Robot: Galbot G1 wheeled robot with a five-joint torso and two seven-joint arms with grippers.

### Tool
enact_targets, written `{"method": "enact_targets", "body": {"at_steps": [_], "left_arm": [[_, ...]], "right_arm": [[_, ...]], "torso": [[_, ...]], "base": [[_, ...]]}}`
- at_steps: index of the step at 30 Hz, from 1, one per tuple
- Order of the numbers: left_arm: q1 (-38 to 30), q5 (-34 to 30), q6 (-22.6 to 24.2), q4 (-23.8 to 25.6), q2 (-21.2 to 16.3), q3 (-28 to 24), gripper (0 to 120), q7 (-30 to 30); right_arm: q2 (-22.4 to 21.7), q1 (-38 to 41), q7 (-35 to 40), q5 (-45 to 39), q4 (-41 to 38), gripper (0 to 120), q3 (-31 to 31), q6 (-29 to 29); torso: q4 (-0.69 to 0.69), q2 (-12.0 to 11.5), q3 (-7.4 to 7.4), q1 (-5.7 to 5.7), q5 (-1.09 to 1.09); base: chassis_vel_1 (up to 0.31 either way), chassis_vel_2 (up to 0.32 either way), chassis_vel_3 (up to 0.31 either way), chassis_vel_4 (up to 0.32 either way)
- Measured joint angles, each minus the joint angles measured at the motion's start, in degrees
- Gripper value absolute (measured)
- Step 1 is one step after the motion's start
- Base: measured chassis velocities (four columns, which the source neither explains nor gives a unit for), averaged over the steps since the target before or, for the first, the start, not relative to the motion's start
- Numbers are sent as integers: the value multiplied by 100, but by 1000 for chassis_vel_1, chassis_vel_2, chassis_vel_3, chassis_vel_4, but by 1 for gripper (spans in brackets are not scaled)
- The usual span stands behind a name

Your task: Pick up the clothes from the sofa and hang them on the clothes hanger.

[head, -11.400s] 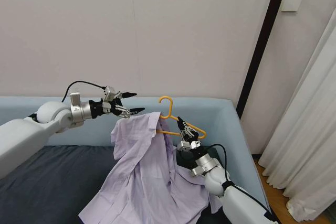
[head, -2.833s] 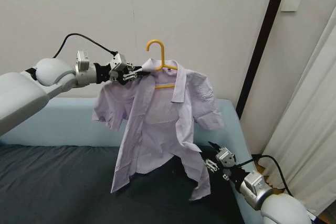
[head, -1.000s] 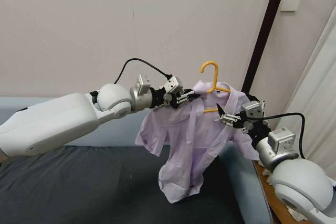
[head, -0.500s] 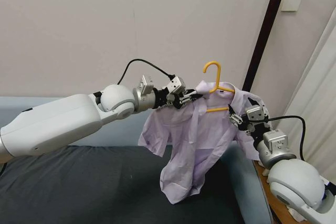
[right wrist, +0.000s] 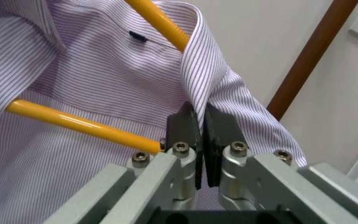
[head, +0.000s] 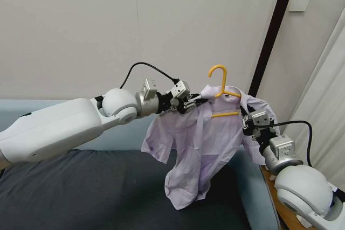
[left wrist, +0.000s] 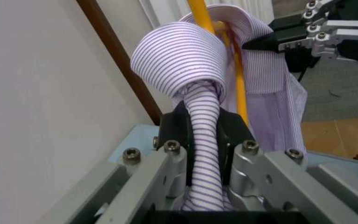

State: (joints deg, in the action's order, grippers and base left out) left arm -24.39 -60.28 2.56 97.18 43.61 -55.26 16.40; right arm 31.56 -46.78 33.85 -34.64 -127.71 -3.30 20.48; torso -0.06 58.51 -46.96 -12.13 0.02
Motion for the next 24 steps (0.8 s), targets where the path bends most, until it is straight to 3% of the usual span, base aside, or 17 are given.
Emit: {"method": "enact_targets", "body": {"at_steps": [24], "left_arm": [[-163,-3,-92,-62,158,7,7,-4]], "right_arm": [[-406,-193,-950,343,-641,0,2,-298]], "torso": [[-1,0,0,0,-1]], "base": [[0,0,0,0]]}}
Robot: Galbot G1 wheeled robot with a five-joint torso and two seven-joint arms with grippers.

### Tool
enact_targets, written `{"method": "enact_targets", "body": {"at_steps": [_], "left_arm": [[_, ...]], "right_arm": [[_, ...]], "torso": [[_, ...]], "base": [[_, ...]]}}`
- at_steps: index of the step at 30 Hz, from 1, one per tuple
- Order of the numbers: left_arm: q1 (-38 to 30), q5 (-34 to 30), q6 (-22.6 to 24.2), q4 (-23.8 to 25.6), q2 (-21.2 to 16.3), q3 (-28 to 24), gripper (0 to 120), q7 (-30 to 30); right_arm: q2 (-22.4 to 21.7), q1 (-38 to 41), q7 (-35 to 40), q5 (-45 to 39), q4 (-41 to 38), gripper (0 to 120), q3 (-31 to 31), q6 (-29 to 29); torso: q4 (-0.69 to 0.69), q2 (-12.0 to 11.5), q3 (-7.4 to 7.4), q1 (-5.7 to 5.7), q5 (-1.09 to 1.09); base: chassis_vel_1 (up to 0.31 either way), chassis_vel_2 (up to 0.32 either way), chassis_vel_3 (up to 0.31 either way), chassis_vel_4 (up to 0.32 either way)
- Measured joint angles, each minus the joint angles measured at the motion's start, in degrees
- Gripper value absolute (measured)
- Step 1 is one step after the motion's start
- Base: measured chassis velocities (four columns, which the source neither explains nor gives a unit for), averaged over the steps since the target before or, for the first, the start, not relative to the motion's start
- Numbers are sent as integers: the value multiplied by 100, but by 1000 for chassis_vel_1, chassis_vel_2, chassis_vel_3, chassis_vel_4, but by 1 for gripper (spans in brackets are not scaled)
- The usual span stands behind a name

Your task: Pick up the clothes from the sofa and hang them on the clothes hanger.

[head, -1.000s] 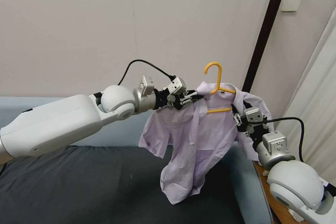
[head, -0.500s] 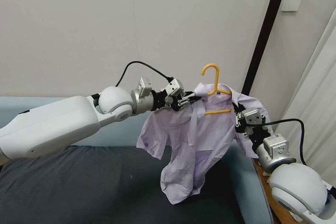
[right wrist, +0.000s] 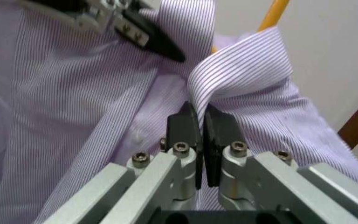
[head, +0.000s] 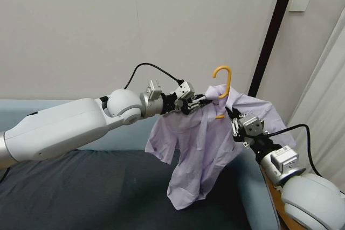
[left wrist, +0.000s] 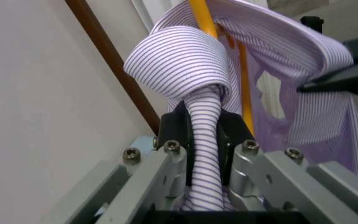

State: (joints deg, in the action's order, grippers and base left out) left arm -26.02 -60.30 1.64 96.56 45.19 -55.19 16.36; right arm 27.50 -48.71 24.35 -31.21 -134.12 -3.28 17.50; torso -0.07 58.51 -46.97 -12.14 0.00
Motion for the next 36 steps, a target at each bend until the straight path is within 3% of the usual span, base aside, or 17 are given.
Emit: {"method": "enact_targets", "body": {"at_steps": [8,12,14,17,20,24,29,36], "left_arm": [[-208,-48,-104,-8,-94,22,7,191],[-126,-49,-150,-5,-121,97,7,205],[7,-34,-204,-9,-164,184,7,218],[60,-12,-243,-10,-202,230,7,247],[149,-3,-273,55,-323,363,7,263],[154,-28,-275,133,-417,420,7,266],[183,-45,-275,338,-693,476,7,346],[269,-18,-395,337,-1016,570,7,557]], "right_arm": [[-351,317,-79,-418,-194,0,-40,2],[-571,313,-203,-613,-347,10,-117,-31],[-881,167,-450,-682,-543,22,-219,-24],[-992,95,-470,-672,-610,29,-244,-23],[-1179,-25,-241,-916,-698,43,-289,95],[-1172,-43,45,-1208,-677,53,-289,243],[-1039,-42,637,-1894,-677,75,-406,70],[-1324,5,561,-2421,-924,97,-738,-231]], "torso": [[1,0,0,0,1],[1,0,0,0,0],[-1,0,0,0,2],[-1,0,0,0,2],[0,0,0,0,2],[1,0,0,0,2],[-1,0,0,0,0],[2,0,0,1,0]], "base": [[0,0,0,0],[0,0,0,0],[0,0,0,0],[0,0,0,0],[0,0,0,0],[0,0,0,0],[0,0,0,0],[0,0,0,0]]}}
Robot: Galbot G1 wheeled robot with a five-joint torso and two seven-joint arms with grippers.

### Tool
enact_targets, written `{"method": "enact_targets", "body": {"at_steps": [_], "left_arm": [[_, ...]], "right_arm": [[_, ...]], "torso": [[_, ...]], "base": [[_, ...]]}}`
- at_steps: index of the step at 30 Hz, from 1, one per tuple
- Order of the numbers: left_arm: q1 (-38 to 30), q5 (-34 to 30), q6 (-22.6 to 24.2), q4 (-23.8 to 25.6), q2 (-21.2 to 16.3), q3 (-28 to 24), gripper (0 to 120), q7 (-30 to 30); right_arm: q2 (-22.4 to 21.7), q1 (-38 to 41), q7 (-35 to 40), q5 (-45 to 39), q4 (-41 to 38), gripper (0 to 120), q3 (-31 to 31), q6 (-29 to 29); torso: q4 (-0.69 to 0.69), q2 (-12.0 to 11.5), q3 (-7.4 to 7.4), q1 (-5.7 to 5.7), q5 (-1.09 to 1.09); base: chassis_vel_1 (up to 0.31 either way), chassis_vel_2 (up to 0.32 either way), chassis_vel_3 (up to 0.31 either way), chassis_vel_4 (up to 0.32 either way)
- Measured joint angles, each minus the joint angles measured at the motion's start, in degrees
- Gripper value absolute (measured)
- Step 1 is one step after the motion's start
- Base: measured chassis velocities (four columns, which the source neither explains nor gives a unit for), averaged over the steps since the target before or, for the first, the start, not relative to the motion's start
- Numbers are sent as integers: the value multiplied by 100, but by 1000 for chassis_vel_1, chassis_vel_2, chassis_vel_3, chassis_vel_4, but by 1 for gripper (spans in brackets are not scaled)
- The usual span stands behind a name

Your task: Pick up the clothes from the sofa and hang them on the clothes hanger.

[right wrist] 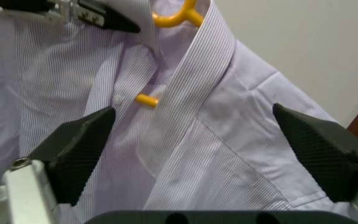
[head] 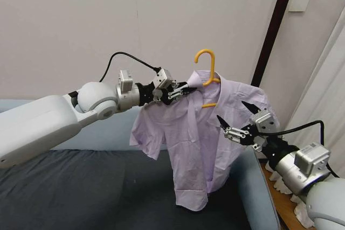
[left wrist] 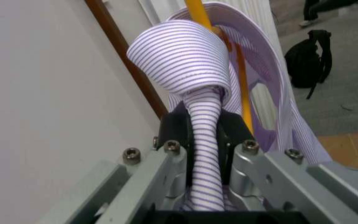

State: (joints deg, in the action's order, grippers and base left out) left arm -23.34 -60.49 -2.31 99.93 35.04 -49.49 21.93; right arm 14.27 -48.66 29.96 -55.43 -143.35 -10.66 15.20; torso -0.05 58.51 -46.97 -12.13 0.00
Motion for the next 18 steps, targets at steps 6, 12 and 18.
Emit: {"method": "enact_targets", "body": {"at_steps": [6,12,18], "left_arm": [[80,-182,-378,-298,3,95,7,627],[248,-147,-523,-309,42,248,7,1032],[356,81,-683,-305,165,338,7,1380]], "right_arm": [[-1178,282,-2370,-1726,595,100,-1740,-189],[-1884,331,-3853,-2228,1409,100,-2004,-98],[-2180,271,-4698,-2110,1887,100,-1927,137]], "torso": [[-2,0,0,0,4],[-2,0,0,0,0],[-1,0,0,0,-1]], "base": [[0,0,0,0],[0,0,0,0],[0,0,0,0]]}}
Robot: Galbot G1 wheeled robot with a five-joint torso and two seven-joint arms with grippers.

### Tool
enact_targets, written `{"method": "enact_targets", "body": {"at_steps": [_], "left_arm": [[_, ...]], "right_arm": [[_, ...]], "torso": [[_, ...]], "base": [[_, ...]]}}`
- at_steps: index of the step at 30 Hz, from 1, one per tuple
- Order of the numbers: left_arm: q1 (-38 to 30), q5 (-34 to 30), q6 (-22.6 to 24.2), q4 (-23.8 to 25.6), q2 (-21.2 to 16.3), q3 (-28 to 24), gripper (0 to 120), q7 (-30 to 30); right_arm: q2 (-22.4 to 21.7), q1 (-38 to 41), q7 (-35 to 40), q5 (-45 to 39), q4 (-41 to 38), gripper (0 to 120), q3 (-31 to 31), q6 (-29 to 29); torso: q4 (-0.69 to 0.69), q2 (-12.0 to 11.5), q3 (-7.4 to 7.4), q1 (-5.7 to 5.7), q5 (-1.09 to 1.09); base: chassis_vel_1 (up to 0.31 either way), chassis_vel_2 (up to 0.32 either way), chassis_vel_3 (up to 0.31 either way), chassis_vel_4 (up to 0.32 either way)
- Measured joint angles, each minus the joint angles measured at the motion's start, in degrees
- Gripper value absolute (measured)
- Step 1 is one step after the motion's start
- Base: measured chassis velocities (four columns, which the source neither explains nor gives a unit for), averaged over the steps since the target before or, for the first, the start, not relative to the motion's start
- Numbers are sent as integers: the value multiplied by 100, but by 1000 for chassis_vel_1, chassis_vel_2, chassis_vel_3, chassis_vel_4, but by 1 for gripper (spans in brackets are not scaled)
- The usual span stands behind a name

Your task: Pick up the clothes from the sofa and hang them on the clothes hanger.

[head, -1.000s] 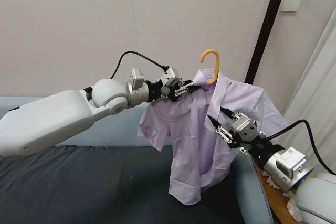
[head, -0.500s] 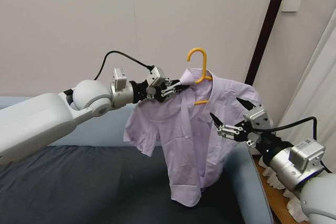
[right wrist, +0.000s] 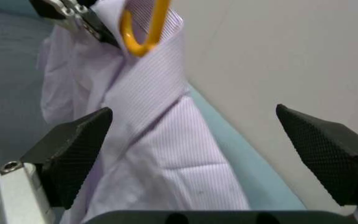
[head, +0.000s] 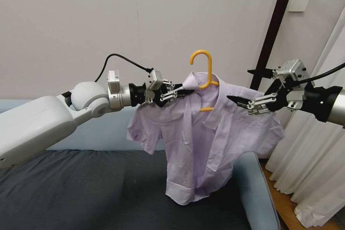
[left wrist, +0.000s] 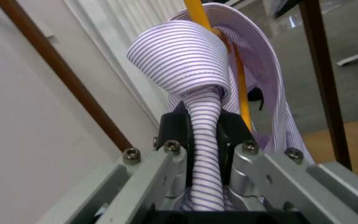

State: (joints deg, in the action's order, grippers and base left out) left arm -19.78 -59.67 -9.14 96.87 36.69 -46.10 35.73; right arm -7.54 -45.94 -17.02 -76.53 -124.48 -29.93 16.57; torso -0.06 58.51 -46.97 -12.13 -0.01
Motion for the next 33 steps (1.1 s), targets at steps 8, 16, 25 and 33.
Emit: {"method": "enact_targets", "body": {"at_steps": [8,16,25,33], "left_arm": [[145,82,-174,29,41,143,7,262],[302,102,-254,76,-7,318,7,376],[440,204,-364,40,11,436,7,477],[517,320,-422,46,-8,532,7,455]], "right_arm": [[-347,-122,-389,156,160,96,179,165],[-404,-160,-603,175,76,69,336,116],[-486,-190,-660,47,51,38,387,-79],[-497,-184,-900,-37,47,10,479,-430]], "torso": [[0,0,0,0,1],[0,0,0,0,1],[-1,0,0,0,2],[0,0,0,0,2]], "base": [[0,0,0,0],[0,0,0,0],[0,0,0,0],[0,0,0,0]]}}
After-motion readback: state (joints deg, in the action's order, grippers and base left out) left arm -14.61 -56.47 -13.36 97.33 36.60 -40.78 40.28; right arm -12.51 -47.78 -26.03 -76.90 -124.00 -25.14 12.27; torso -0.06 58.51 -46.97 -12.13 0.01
